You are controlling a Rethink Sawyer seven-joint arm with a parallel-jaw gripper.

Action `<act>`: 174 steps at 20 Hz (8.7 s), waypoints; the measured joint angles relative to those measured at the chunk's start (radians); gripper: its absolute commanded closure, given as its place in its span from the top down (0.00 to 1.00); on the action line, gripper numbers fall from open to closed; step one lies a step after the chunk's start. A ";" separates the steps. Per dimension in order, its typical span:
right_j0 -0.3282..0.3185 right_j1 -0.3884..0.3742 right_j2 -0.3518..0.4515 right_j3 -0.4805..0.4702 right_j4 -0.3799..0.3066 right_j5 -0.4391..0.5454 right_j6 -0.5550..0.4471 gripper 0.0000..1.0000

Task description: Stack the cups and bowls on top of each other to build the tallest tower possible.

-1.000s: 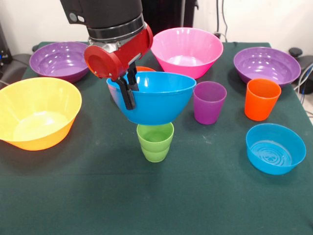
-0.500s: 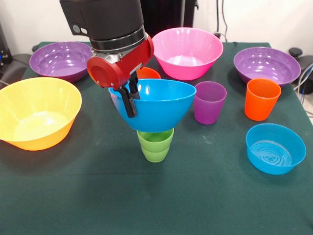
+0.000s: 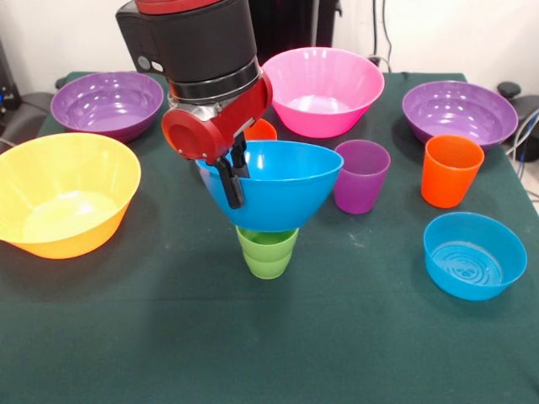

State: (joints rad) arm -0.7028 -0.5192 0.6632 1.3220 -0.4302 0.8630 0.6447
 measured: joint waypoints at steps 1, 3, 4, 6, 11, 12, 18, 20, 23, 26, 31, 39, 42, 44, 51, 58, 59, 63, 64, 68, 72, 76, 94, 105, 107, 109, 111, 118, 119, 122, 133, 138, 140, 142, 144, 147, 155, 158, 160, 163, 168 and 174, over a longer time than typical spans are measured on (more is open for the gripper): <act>0.001 0.001 0.000 0.000 0.000 0.000 0.000 0.00; 0.005 0.002 -0.002 0.000 -0.001 0.000 0.000 0.00; 0.005 0.002 -0.003 0.000 -0.001 0.000 0.000 0.00; 0.009 0.003 -0.006 0.000 -0.001 0.000 0.000 0.00; 0.020 0.005 -0.025 0.000 -0.003 0.000 0.000 0.00; 0.024 0.006 -0.032 0.000 -0.004 0.000 0.000 0.00; 0.036 0.007 -0.052 0.000 -0.007 0.000 0.000 0.00; 0.041 0.007 -0.059 0.000 -0.009 0.000 0.000 0.00; 0.048 0.007 -0.069 0.000 -0.010 0.000 0.000 0.00; 0.051 0.007 -0.076 0.000 -0.011 0.000 0.000 0.00; 0.052 0.007 -0.088 0.000 -0.012 0.000 0.000 0.00; 0.052 0.007 -0.094 0.000 -0.012 0.000 0.000 0.00; 0.053 0.007 -0.094 0.000 -0.012 0.000 0.000 0.00; 0.054 0.007 -0.094 0.000 -0.012 0.000 0.000 0.00; 0.058 0.007 -0.096 -0.003 -0.012 0.000 0.000 0.00; 0.060 0.007 -0.098 -0.003 -0.012 0.000 0.000 0.00; 0.061 0.007 -0.099 -0.003 -0.012 0.000 0.000 0.00; 0.064 0.007 -0.101 -0.003 -0.012 0.000 0.000 0.00; 0.067 0.007 -0.101 -0.003 -0.012 0.000 0.000 0.00; 0.074 0.010 -0.102 -0.013 -0.012 0.000 0.000 0.00; 0.082 0.020 -0.102 -0.041 -0.012 0.000 0.000 0.00; 0.087 0.027 -0.104 -0.066 -0.012 0.000 0.000 0.00; 0.107 0.059 -0.146 -0.143 -0.013 0.107 0.000 0.00; 0.109 0.062 -0.159 -0.151 -0.014 0.145 0.000 0.00; 0.109 0.062 -0.159 -0.151 -0.013 0.145 0.000 0.00; 0.109 0.062 -0.159 -0.151 -0.012 0.145 0.000 0.00; 0.109 0.062 -0.159 -0.151 -0.005 0.147 0.000 0.00; 0.107 0.062 -0.159 -0.151 0.029 0.149 0.000 0.00; 0.106 0.062 -0.159 -0.151 0.032 0.150 0.000 0.00; 0.104 0.062 -0.159 -0.151 0.044 0.157 0.000 0.00; 0.102 0.061 -0.159 -0.151 0.064 0.247 0.000 0.00; 0.102 0.059 -0.159 -0.151 0.064 0.263 0.000 0.00; 0.102 0.059 -0.159 -0.151 0.064 0.263 0.000 0.00; 0.102 0.059 -0.159 -0.151 0.065 0.263 0.000 0.00; 0.102 0.059 -0.159 -0.151 0.066 0.263 0.000 0.00; 0.102 0.061 -0.159 -0.151 0.066 0.263 0.000 0.00; 0.105 0.079 -0.159 -0.160 0.066 0.276 0.000 0.00; 0.106 0.090 -0.159 -0.164 0.066 0.284 0.000 0.00; 0.108 0.103 -0.159 -0.172 0.066 0.293 0.000 0.00; 0.112 0.123 -0.158 -0.188 0.066 0.309 0.000 0.00; 0.120 0.148 -0.157 -0.217 0.068 0.335 0.000 0.00; 0.127 0.159 -0.156 -0.249 0.068 0.360 0.000 0.00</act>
State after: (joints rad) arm -0.5761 -0.3598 0.5071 1.0727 -0.3620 1.2229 0.6447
